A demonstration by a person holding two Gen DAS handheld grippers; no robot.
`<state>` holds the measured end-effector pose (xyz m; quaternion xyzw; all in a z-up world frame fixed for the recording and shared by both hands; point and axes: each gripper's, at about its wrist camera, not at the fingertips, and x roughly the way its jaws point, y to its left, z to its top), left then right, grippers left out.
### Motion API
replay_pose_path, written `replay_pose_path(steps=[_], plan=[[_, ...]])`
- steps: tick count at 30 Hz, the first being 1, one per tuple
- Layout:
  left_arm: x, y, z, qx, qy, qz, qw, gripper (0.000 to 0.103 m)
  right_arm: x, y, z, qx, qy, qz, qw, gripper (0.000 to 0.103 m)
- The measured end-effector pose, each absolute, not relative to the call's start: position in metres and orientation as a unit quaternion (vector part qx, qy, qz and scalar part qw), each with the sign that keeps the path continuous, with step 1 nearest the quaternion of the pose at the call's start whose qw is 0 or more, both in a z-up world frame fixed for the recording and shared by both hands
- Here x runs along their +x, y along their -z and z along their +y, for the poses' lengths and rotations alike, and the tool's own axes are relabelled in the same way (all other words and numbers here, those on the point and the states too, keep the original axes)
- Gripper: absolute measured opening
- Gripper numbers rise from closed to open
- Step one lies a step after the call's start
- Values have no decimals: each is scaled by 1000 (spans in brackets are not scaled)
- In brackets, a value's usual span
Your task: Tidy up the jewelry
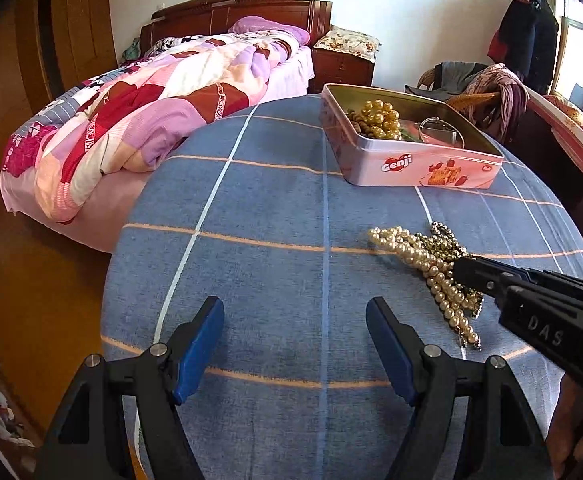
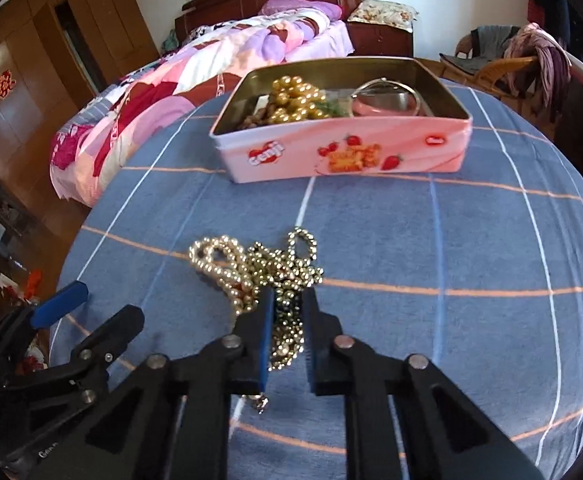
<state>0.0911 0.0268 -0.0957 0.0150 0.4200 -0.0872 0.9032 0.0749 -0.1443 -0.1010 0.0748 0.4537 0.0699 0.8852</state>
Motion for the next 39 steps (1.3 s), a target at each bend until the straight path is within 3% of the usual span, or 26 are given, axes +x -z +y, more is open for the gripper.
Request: replay_pose_path(steps=[13,17,18,19,21,23,29,30,31,39], plan=[[97,94,17,-4,123,429,895,74,65,88,-196,115,1,419,901,10],[102,93,5,-13,143,432,890,74,63,84,-204,131,-20,413,901,16],[102,94,2,-9,140,433,890,74,63,84,-202,136,-31,413,900,23],[102,94,0,-6,139,434,890,74,64,83,-199,138,-41,414,899,41],[101,94,0,-3,136,434,890,74,67,81,-188,128,-55,408,902,59],[101,95,2,-2,131,434,891,74,70,82,-179,106,-57,410,904,59],[102,92,8,-3,124,432,893,74,90,102,-151,27,-44,450,892,39],[103,92,8,-3,124,432,893,74,89,101,-148,15,-44,449,892,25],[103,92,8,-5,125,433,893,74,88,101,-148,13,-48,451,891,20],[111,90,-14,-23,159,442,883,74,73,90,-206,89,22,409,908,17]])
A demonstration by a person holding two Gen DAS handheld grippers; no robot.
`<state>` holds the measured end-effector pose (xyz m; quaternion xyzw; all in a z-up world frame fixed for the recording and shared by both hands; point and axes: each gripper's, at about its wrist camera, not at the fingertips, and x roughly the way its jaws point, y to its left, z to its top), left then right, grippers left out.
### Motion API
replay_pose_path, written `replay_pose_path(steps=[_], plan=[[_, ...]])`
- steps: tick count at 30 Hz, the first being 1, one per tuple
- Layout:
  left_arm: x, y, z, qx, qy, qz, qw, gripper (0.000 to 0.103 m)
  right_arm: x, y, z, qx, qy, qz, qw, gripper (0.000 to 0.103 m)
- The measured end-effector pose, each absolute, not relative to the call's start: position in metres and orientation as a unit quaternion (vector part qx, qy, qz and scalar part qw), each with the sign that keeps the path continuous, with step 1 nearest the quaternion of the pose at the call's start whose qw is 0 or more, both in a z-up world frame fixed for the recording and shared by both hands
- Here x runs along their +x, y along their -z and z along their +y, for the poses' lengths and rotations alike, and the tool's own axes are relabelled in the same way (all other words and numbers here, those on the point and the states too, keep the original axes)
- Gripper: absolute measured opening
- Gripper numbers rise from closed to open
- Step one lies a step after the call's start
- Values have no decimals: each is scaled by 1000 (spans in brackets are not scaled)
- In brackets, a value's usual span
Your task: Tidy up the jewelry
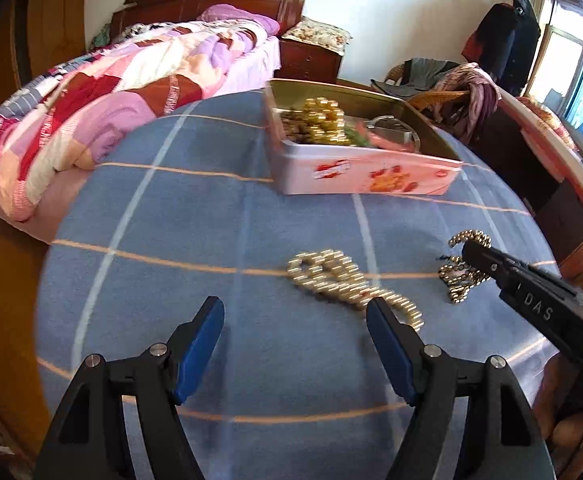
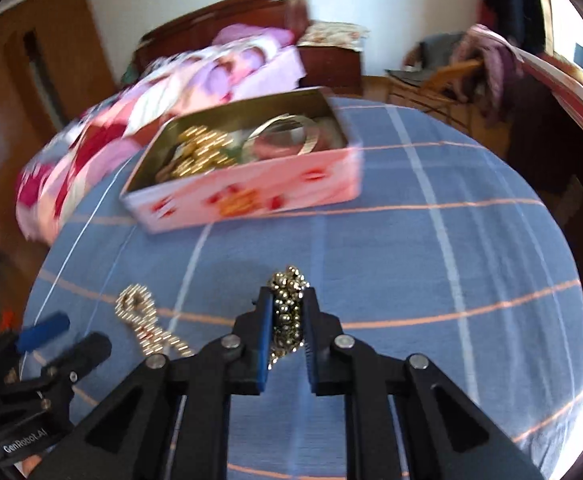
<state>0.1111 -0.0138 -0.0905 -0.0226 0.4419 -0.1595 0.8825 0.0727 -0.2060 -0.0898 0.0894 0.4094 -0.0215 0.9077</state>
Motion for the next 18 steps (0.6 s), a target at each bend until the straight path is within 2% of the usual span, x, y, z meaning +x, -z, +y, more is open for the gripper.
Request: replay_pose_path(steps=[6,9,11,13,15,18], plan=[[131,100,-49,-53,168,470,865,74,68,93,-212,126,19,412,902,17],[129,99,-61,-24,144,460,876,73,67,94,-210,122,18,415,902,17],[125,101,-65,6,138,450,882,63,67,96,-215,129,16,417,900,17],[123,100,-63,35,140,444,884,36,67,98,-219,139,13,420,897,17],[124,100,-53,27,158,447,880,18,68,99,-220,143,10,423,895,17],[123,101,-40,21,181,446,876,15,69,99,-218,138,10,423,895,18]])
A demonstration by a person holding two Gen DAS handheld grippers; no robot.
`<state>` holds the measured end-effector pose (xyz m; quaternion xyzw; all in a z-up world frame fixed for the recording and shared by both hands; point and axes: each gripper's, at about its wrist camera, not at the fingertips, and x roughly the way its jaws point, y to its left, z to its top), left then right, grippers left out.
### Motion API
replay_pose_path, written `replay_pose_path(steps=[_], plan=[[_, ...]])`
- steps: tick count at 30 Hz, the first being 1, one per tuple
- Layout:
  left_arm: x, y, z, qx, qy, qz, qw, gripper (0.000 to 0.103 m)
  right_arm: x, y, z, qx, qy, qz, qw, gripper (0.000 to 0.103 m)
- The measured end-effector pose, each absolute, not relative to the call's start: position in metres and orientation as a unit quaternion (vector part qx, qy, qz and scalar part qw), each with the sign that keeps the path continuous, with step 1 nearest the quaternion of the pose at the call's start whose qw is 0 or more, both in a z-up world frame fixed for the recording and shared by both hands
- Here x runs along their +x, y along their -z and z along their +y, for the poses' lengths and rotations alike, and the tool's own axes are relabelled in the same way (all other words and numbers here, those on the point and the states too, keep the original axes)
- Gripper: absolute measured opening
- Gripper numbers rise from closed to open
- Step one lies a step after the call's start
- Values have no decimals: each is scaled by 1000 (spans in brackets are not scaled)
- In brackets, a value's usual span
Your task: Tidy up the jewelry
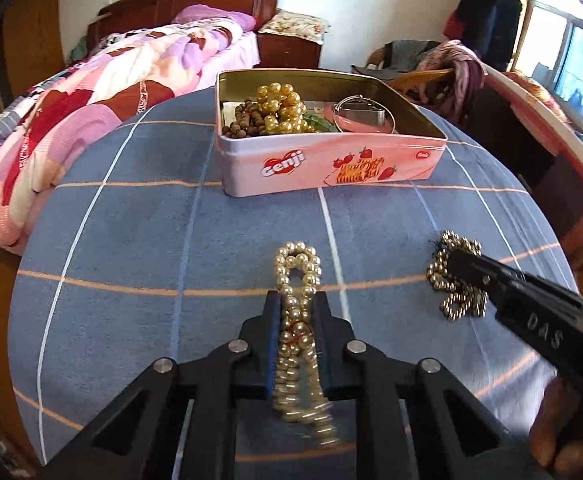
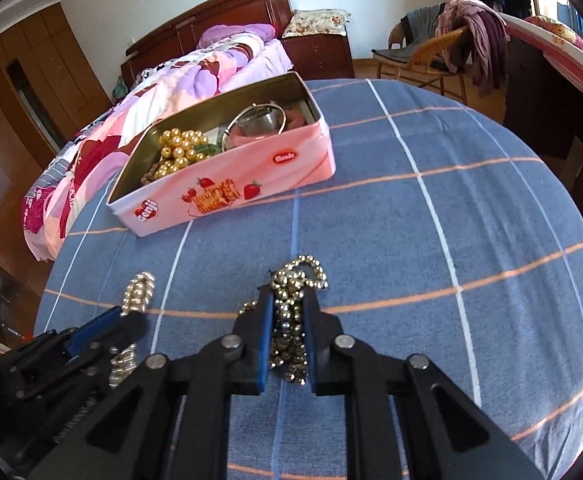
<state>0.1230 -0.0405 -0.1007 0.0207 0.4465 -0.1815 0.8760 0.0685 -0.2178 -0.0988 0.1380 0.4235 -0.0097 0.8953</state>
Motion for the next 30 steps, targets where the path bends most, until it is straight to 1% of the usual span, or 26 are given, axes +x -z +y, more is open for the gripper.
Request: replay_pose_path(steps=[5,8,9,11,12,13,14,15,16,22,24,26,28,29,30], plan=[[121,101,-26,17,203,449,870,15,70,99,-217,138,10,424,895,19],[120,100,-23,14,206,455,866,18,71,99,-217,139,11,424,895,19],[119,100,-23,12,204,456,866,20,71,99,-217,139,10,424,895,21],[117,100,-23,12,203,458,865,24,71,98,-218,141,7,422,896,32],[116,100,-24,10,203,459,865,29,70,98,-219,143,7,419,897,47],[114,99,-25,7,205,460,864,36,68,96,-220,145,11,415,898,60],[113,99,-24,6,206,460,864,41,66,95,-221,148,13,410,900,63],[112,99,-24,6,205,460,864,50,63,93,-224,153,14,401,903,63],[112,100,-24,9,200,459,865,57,62,92,-224,154,12,400,903,63],[108,102,-29,27,185,445,876,57,71,94,-212,122,15,423,898,63],[107,102,-31,34,189,444,875,57,73,95,-206,100,21,429,897,63],[107,102,-30,36,185,443,876,44,75,97,-201,84,26,434,897,63],[109,102,-28,41,175,442,879,20,76,98,-197,65,35,439,895,61],[110,102,-27,43,174,443,878,16,77,98,-194,53,43,443,894,59],[110,102,-28,44,173,443,878,14,78,99,-192,42,52,446,893,55]])
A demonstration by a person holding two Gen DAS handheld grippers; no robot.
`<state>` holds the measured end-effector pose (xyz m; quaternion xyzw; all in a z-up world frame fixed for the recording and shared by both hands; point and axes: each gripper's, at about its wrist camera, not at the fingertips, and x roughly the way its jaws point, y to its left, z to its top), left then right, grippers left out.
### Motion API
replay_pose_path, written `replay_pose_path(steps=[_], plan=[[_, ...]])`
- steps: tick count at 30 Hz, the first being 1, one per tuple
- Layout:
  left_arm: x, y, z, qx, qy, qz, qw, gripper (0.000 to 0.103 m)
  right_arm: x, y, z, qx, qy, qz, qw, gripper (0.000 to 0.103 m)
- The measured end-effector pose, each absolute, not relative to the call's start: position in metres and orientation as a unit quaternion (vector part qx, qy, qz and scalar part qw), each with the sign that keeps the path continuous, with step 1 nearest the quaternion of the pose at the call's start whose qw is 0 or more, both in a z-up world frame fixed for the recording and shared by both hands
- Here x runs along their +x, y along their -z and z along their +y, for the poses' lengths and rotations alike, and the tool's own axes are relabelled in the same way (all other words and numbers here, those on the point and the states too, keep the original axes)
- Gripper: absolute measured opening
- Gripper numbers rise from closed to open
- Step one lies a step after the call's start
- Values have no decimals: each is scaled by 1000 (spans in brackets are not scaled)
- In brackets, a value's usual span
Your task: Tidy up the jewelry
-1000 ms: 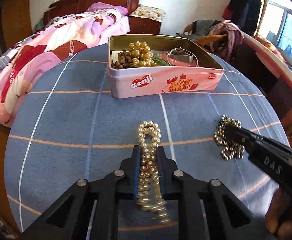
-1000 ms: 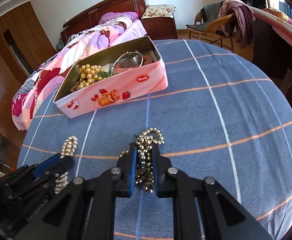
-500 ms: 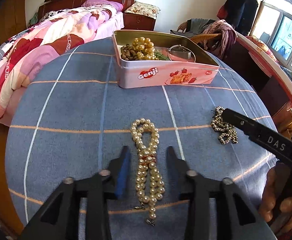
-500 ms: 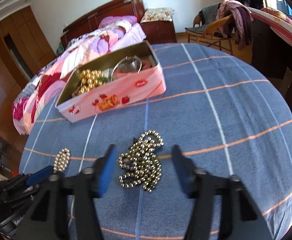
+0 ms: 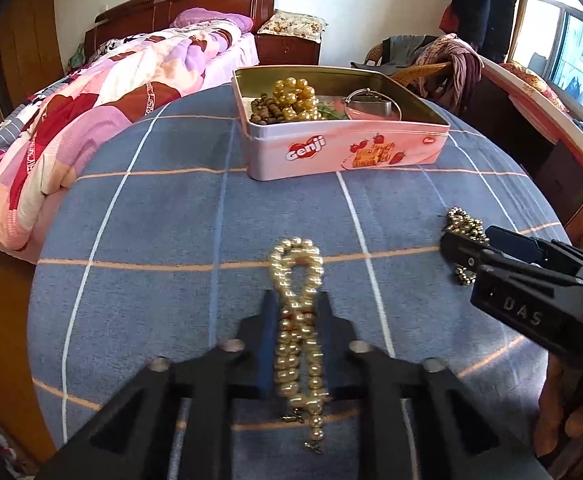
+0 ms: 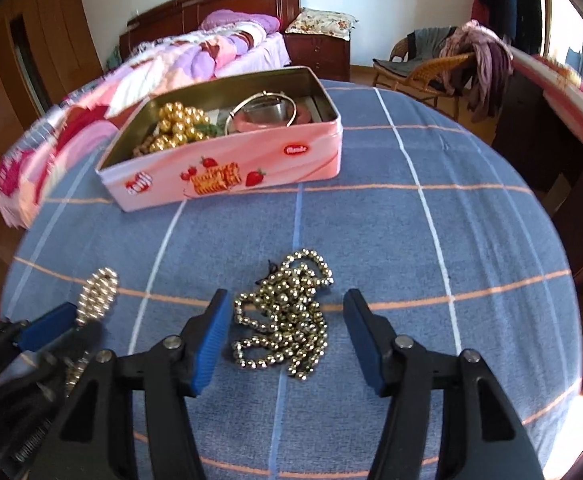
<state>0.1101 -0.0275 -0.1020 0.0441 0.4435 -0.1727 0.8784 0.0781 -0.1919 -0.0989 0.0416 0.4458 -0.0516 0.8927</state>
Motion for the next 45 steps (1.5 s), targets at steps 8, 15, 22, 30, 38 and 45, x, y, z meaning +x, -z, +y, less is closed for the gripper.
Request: replay_pose_path(steps=[8,15,22,30,38,45], plan=[[107,102,-19,-5,189,448,874,12,72,98,-180,11,47,449,892,16],[93,86,-6,-44,194,408,891,12,41,78,-191,85,-1,395,915,13],[85,58,-7,-37,194,371,907,12,34,51,-182,100,-7,359,928,12],[83,48,-11,-14,175,362,916,12,31,35,-176,89,6,333,939,12],[82,46,-9,-4,165,355,920,12,27,30,-184,97,17,323,941,12],[79,43,-11,-9,174,350,920,12,20,23,-185,97,16,309,946,12]])
